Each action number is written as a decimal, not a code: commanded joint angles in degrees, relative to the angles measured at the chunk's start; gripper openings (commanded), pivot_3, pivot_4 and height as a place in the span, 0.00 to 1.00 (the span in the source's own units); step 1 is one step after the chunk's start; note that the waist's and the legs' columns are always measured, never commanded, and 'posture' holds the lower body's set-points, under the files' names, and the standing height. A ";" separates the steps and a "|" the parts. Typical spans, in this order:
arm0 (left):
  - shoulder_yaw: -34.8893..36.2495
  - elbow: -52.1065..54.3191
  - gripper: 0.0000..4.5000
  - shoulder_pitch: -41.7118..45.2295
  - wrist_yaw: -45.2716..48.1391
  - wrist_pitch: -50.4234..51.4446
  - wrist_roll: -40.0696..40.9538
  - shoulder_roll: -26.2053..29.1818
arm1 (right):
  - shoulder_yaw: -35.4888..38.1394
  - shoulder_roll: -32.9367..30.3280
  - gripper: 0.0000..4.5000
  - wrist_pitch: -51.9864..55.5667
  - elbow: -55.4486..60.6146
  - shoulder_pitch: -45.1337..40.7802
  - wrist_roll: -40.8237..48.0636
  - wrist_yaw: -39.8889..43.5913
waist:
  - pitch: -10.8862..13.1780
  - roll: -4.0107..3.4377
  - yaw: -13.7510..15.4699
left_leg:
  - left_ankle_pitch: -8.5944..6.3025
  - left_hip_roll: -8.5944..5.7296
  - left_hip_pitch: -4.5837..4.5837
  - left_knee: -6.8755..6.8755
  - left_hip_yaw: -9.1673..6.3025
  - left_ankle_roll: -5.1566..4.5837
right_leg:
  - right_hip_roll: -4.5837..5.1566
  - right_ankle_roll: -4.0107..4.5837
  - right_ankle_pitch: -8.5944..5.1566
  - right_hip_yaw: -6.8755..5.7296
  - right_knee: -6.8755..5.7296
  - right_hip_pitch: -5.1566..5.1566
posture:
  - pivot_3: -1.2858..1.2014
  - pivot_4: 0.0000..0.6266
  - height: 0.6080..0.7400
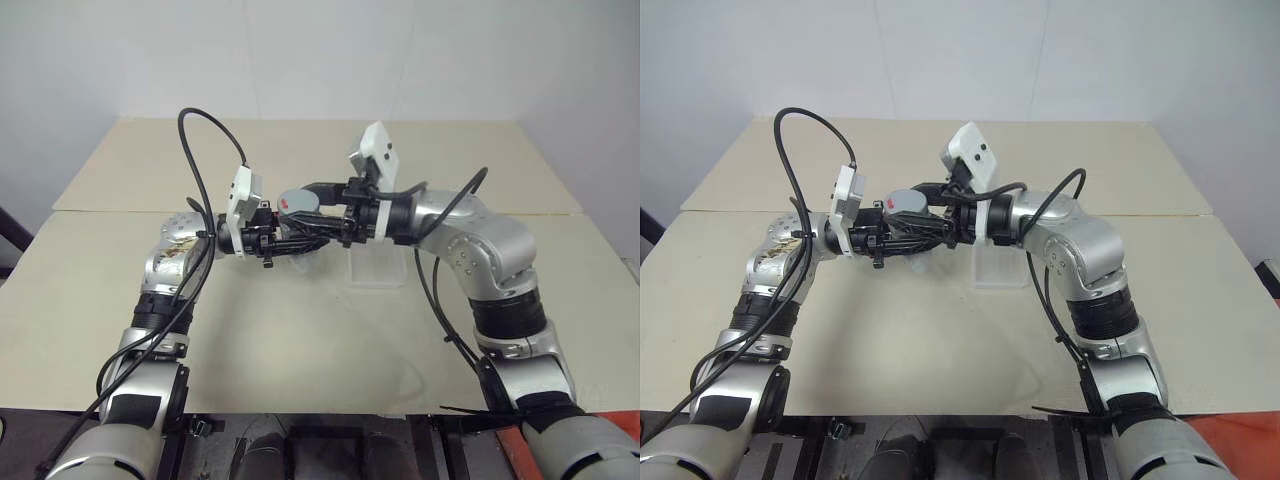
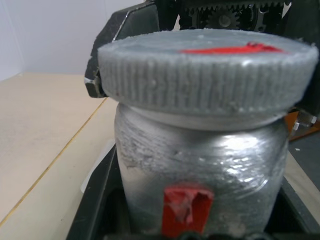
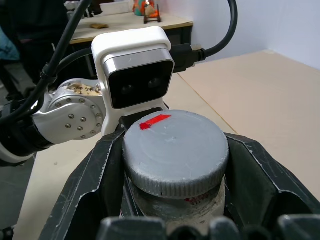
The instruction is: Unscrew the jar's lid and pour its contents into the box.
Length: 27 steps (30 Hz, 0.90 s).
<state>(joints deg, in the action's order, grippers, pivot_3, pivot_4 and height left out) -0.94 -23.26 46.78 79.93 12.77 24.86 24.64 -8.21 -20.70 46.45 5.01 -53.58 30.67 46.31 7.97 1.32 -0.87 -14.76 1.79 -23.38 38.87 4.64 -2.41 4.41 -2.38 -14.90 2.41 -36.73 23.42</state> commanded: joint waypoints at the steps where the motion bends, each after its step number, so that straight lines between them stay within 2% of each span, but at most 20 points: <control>1: -0.99 1.59 0.43 -0.97 1.99 0.12 0.21 0.29 | 5.32 -2.27 0.62 -4.39 -1.37 -4.66 -0.46 0.36 | 0.00 0.00 -0.01 | 0.00 0.00 0.00 0.00 0.00 0.00 | -0.01 0.00 0.00 0.00 0.00 0.00 | 0.52 0.24 1.00; 8: -1.84 2.11 0.43 -1.87 3.92 0.76 0.48 0.93 | 8.67 -2.40 0.62 -5.25 -4.02 -6.86 1.44 1.27 | 0.00 -0.01 0.13 | 0.00 0.02 -0.03 -0.02 0.01 0.00 | 0.02 0.00 0.00 -0.01 0.00 0.04 | 0.52 0.24 1.00; 14: -1.80 1.14 0.43 -1.19 3.59 -0.25 -0.14 0.62 | 10.44 -3.42 0.62 -5.26 -3.67 -5.09 1.02 1.38 | 0.00 -0.01 -0.02 | 0.00 0.02 -0.03 -0.02 0.03 0.00 | 0.01 0.00 0.00 0.01 0.00 0.05 | 0.52 0.24 1.00; 20: -0.39 0.45 0.43 -0.24 1.57 -1.68 -0.26 0.69 | 14.22 -7.83 0.62 -9.79 -3.54 4.75 -3.55 -3.04 | 0.00 -0.01 0.48 | -0.01 0.00 -0.08 -0.01 -0.02 -0.02 | 0.06 0.00 0.00 -0.03 0.05 0.00 | 0.52 0.24 1.00; 27: 1.00 0.96 0.43 -0.33 -1.09 -2.05 0.15 0.68 | 22.29 -8.70 0.62 -14.06 -6.72 19.95 -9.12 -15.64 | 0.00 -0.01 0.18 | 0.00 0.01 -0.11 -0.04 0.01 -0.01 | 0.04 0.00 0.00 0.01 0.06 0.07 | 0.52 0.24 1.00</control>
<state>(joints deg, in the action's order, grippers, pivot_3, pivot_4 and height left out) -1.07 -23.47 45.07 79.44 11.34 24.54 25.13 11.65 -29.01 34.43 -2.71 -34.32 22.43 33.08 7.97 1.31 -0.69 -14.77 1.80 -23.49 38.82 4.65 -2.41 4.45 -2.38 -14.90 2.42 -36.67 23.50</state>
